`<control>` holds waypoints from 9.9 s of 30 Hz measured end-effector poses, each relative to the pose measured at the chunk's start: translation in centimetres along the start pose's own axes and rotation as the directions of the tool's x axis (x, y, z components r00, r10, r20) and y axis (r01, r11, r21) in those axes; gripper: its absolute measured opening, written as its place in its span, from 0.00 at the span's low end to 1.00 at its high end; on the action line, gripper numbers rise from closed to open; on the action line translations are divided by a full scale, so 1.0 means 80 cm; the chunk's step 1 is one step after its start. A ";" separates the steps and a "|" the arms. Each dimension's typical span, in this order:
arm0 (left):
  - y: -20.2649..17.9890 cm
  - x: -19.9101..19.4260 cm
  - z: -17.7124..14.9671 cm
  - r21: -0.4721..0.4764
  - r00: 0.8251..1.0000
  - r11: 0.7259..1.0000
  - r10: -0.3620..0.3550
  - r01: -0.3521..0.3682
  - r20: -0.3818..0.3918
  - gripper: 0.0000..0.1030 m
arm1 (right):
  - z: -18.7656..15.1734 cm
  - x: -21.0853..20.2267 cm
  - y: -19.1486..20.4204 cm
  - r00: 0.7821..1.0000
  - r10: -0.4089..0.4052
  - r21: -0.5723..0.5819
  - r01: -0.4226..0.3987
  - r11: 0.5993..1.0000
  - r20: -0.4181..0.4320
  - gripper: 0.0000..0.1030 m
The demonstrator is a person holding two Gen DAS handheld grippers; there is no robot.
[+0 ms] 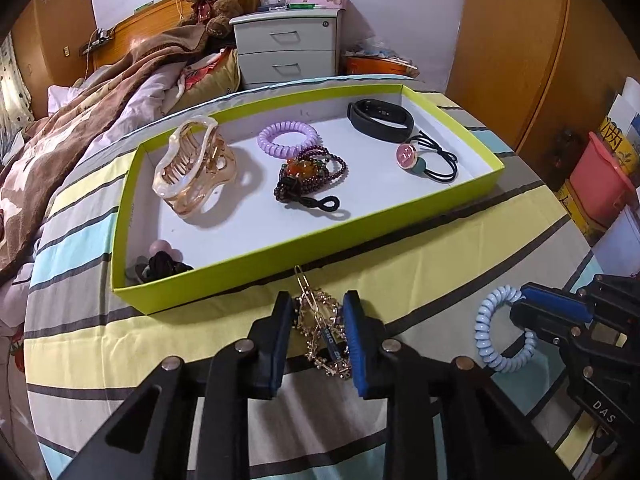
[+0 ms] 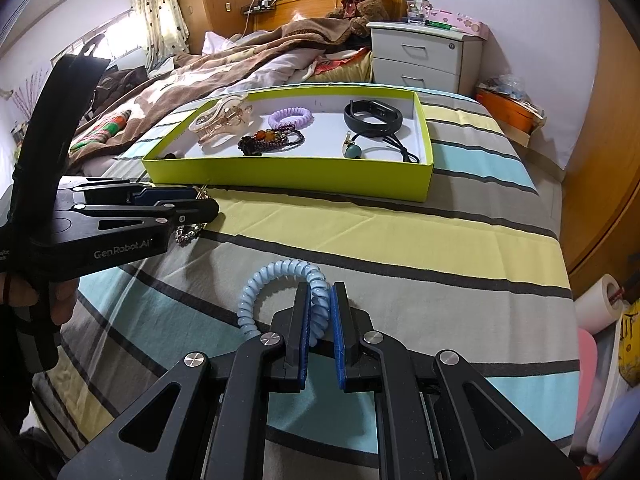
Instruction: Organize jewelry
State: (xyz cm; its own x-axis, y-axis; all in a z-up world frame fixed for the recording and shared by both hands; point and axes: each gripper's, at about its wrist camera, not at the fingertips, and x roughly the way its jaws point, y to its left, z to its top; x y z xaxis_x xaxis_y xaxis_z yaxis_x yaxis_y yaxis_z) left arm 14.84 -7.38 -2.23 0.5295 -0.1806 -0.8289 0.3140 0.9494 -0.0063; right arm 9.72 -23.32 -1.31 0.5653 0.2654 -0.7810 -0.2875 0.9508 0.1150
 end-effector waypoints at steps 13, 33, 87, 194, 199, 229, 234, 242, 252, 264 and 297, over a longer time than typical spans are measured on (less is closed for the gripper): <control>0.006 -0.017 -0.003 -0.022 1.000 1.000 -0.017 0.017 0.027 0.26 | 0.002 -0.009 0.001 1.000 0.000 0.017 0.000 1.000 0.022 0.10; 0.016 -0.053 -0.005 -0.065 0.994 0.997 -0.026 0.033 0.106 0.23 | 0.014 -0.032 0.014 0.997 -0.015 0.010 0.014 1.000 0.071 0.10; 0.022 -0.059 -0.009 -0.040 0.998 0.999 0.001 0.002 0.065 0.26 | 0.060 -0.047 0.016 0.991 -0.021 0.007 0.020 1.000 0.131 0.10; 0.049 -0.022 0.038 -0.187 0.994 0.982 0.048 -0.028 0.099 0.62 | 0.160 0.040 -0.001 0.990 -0.066 0.036 0.062 0.997 0.127 0.41; 0.048 -0.037 0.029 -0.200 0.987 0.977 0.104 -0.079 0.122 0.63 | 0.135 0.014 0.009 0.984 -0.066 0.063 0.056 0.996 0.164 0.41; 0.030 -0.095 -0.028 -0.233 0.951 0.955 0.233 -0.184 0.205 0.63 | 0.053 -0.060 0.055 0.953 -0.127 0.087 0.107 0.990 0.276 0.41; 0.028 -0.094 -0.029 -0.231 0.952 0.956 0.229 -0.181 0.202 0.63 | 0.053 -0.060 0.057 0.952 -0.131 0.087 0.111 0.990 0.275 0.41; 0.028 -0.093 -0.028 -0.227 0.954 0.957 0.224 -0.178 0.198 0.63 | 0.051 -0.061 0.058 0.952 -0.123 0.092 0.101 0.991 0.279 0.41; 0.026 -0.095 -0.030 -0.229 0.951 0.955 0.236 -0.189 0.200 0.63 | 0.050 -0.062 0.059 0.953 -0.122 0.095 0.100 0.990 0.279 0.41; 0.027 -0.093 -0.029 -0.235 0.950 0.952 0.244 -0.197 0.196 0.63 | 0.050 -0.067 0.061 0.951 -0.120 0.096 0.097 0.991 0.285 0.41; 0.032 -0.098 -0.031 -0.247 0.947 0.948 0.253 -0.201 0.199 0.63 | 0.046 -0.070 0.064 0.950 -0.121 0.098 0.096 0.991 0.287 0.41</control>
State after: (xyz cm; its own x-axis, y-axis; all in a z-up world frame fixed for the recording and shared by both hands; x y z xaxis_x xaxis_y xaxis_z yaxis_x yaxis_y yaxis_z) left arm 9.55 -2.87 2.86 0.7377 0.0175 -0.6749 -0.0030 0.9997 0.0227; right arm 7.93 -19.36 5.89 0.7938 0.1831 -0.5799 -0.1547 0.9830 0.0986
